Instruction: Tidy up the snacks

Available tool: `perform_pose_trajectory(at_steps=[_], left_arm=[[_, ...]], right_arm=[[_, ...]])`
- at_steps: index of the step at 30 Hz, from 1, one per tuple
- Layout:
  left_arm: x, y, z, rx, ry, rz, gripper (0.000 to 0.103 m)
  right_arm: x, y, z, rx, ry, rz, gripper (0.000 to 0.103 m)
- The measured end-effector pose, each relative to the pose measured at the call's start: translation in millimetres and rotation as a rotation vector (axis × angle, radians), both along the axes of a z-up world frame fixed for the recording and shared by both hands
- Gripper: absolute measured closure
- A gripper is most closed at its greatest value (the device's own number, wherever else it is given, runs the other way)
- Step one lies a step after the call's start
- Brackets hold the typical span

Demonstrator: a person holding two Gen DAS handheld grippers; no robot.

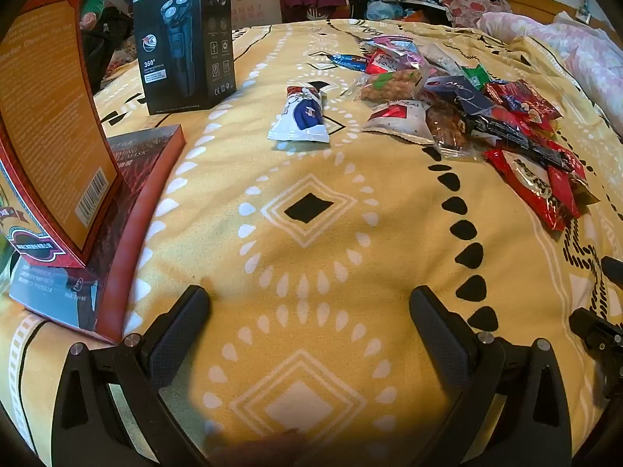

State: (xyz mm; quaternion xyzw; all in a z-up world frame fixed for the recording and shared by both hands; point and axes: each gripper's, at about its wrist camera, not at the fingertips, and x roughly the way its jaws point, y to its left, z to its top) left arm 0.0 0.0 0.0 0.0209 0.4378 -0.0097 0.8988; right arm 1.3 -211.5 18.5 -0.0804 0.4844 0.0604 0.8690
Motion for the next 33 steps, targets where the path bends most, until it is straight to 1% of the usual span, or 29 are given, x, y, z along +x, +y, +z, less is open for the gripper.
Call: perform_pose_trajectory(at_steps=[33], left_arm=[[3.1, -1.8, -1.2, 0.008, 0.002, 0.004, 0.000]], right_arm=[[-1.2, 0.5, -0.5, -0.001, -0.008, 0.007, 0.000]])
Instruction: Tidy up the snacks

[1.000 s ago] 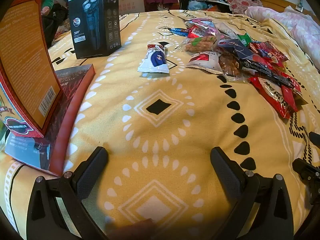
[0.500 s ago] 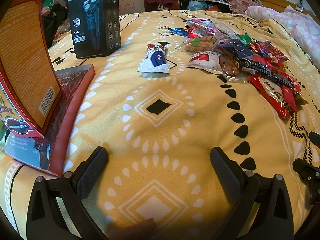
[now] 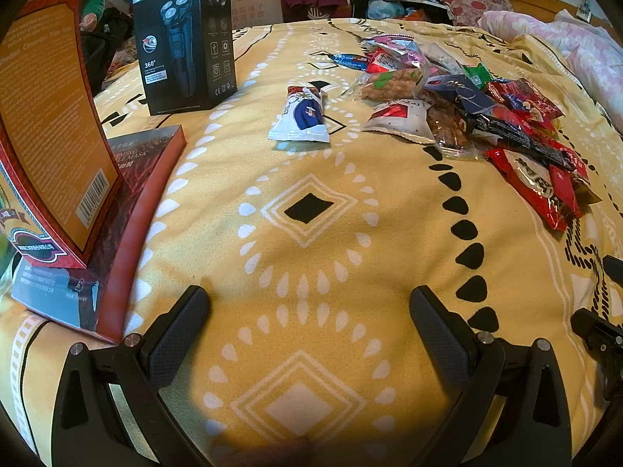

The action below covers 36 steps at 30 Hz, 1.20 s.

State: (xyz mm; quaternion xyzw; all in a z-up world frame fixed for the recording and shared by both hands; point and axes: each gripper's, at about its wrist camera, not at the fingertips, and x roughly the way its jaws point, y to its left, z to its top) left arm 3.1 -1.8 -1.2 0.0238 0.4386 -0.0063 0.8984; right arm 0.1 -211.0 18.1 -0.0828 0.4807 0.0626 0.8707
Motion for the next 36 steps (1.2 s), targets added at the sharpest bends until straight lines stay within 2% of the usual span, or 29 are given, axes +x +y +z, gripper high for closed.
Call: perform_pose_trajectory(at_steps=[36], left_arm=[[-1.6, 0.1, 3.1, -0.002, -0.005, -0.002, 0.000]], right_arm=[[-1.3, 0.0, -1.0, 0.000, -0.008, -0.002, 0.000]])
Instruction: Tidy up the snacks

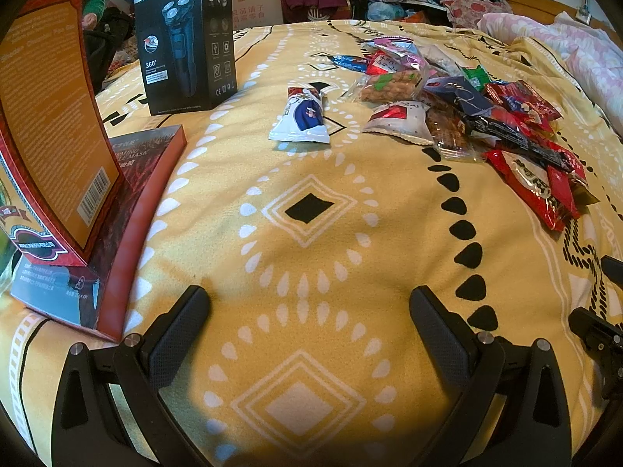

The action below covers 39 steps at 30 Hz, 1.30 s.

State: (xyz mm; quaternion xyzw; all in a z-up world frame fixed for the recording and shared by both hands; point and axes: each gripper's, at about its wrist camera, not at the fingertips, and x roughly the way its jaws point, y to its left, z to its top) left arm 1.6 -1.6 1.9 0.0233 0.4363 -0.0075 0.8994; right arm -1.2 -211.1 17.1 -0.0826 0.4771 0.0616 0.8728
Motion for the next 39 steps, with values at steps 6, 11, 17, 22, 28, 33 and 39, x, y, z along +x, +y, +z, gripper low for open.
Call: perform_pose_trajectory(at_steps=[6, 11, 17, 22, 28, 33, 39], left_arm=[[-0.8, 0.0, 0.1, 0.001, -0.003, -0.001, 0.000], [-2.7, -0.4, -0.5, 0.003, -0.004, -0.001, 0.000], [-3.8, -0.9, -0.4, 0.003, -0.005, -0.001, 0.000], [-3.4, -0.7, -0.4, 0.003, -0.005, -0.001, 0.000], [-3.9, -0.9, -0.2, 0.000, -0.005, -0.001, 0.000], [-4.2, -0.4, 0.4, -0.004, -0.006, -0.002, 0.000], [-4.0, 0.2, 0.5, -0.005, -0.005, -0.001, 0.000]], right_arm=[[0.2, -0.7, 2.3, 0.005, 0.027, -0.009, 0.000], [3.8, -0.9, 2.4, 0.003, 0.033, -0.005, 0.000], [1.4, 0.3, 0.2, 0.000, 0.013, -0.005, 0.000], [-1.2, 0.4, -0.1, -0.004, 0.002, -0.006, 0.000], [-1.7, -0.1, -0.1, -0.003, 0.000, -0.007, 0.000], [-1.7, 0.2, 0.2, -0.002, -0.005, -0.010, 0.000], [-1.9, -0.1, 0.2, -0.002, -0.006, -0.010, 0.000]])
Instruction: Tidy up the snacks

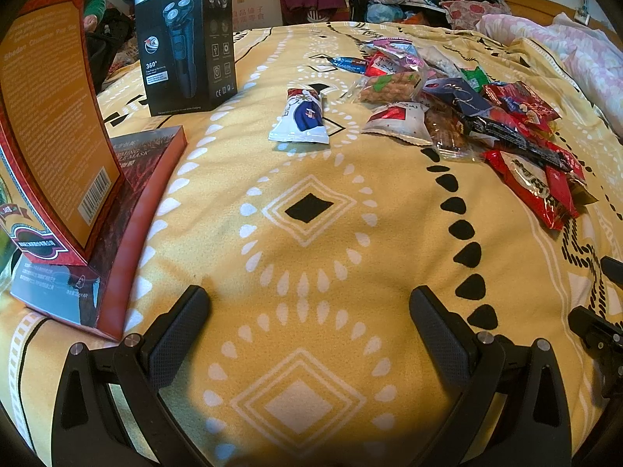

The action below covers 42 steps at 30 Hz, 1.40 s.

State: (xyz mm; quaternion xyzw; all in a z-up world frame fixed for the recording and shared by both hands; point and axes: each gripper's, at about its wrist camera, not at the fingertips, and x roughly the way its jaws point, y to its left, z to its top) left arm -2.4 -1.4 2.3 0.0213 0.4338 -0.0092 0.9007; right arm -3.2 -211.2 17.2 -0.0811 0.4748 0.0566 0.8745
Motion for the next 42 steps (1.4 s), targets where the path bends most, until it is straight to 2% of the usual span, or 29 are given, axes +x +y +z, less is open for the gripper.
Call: perform_pose_trajectory(at_steps=[6, 13, 16, 19, 22, 26, 28, 42], left_arm=[[0.2, 0.7, 0.2, 0.000, 0.001, 0.000, 0.000], [0.3, 1.1, 0.2, -0.003, 0.000, 0.000, 0.000], [0.4, 1.1, 0.3, -0.003, -0.001, 0.000, 0.000], [0.4, 1.0, 0.5, -0.005, -0.001, -0.001, 0.000], [0.4, 0.8, 0.8, -0.002, 0.000, 0.000, 0.000], [-0.3, 0.9, 0.6, -0.002, -0.001, 0.000, 0.000], [-0.4, 0.8, 0.5, -0.002, 0.000, 0.000, 0.000], [-0.4, 0.7, 0.3, -0.002, -0.001, 0.000, 0.000]], right_arm=[[3.0, -1.7, 1.6, 0.018, -0.008, -0.008, 0.000], [1.1, -1.9, 4.2, 0.024, 0.023, -0.025, 0.000], [-3.0, -4.2, 12.4, 0.019, 0.038, -0.015, 0.000], [-8.9, -11.9, 26.8, -0.007, -0.011, -0.017, 0.000], [-9.3, -32.4, 35.0, 0.029, -0.006, -0.032, 0.000], [-5.9, -58.3, 24.4, 0.020, 0.051, -0.073, 0.000], [-5.6, -71.4, 19.3, 0.092, 0.077, -0.096, 0.000], [1.0, -67.4, 9.7, 0.067, 0.082, -0.104, 0.000]])
